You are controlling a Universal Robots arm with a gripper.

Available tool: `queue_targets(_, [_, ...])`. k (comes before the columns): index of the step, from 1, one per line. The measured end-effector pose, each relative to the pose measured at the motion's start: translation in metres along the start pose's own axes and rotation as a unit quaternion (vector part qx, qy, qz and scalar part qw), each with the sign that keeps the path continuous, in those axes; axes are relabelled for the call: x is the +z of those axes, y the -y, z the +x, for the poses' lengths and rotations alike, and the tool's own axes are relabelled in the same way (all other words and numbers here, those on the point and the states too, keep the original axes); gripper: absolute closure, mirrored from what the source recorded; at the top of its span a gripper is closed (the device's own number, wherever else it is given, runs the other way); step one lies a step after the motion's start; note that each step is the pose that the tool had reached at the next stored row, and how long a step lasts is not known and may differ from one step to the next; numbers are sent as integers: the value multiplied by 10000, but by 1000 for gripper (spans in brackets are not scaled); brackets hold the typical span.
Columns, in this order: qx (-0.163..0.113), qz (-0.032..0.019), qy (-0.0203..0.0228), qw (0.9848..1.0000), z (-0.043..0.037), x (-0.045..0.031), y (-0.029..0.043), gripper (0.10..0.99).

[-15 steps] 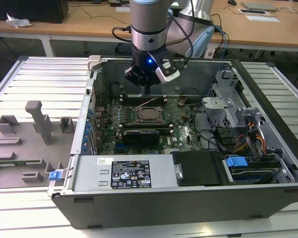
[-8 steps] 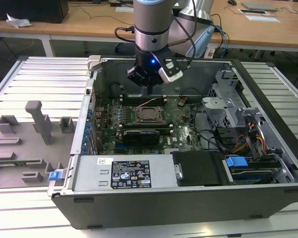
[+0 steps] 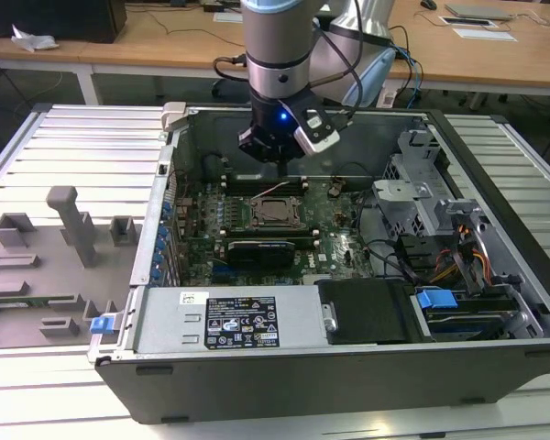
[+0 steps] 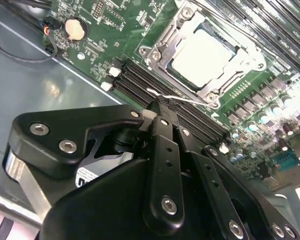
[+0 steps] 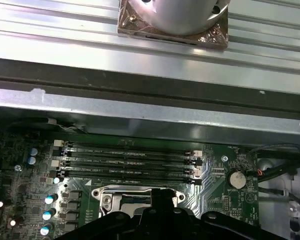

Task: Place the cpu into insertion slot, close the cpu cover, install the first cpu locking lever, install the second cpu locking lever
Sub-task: 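Install the first cpu locking lever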

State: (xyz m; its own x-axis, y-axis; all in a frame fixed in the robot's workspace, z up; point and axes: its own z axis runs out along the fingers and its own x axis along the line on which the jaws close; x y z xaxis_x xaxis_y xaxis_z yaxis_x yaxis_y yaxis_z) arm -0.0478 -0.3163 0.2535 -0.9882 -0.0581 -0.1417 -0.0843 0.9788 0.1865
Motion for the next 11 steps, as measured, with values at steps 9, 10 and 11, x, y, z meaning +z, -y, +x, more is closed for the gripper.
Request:
queue_targets(9, [-20, 5, 65, 10000, 47, 229, 24, 980])
queue_targets(10, [-24, 4, 71, 10000, 48, 246, 12, 980])
queue_targets(11, [-28, 4, 77, 10000, 50, 260, -1, 980])
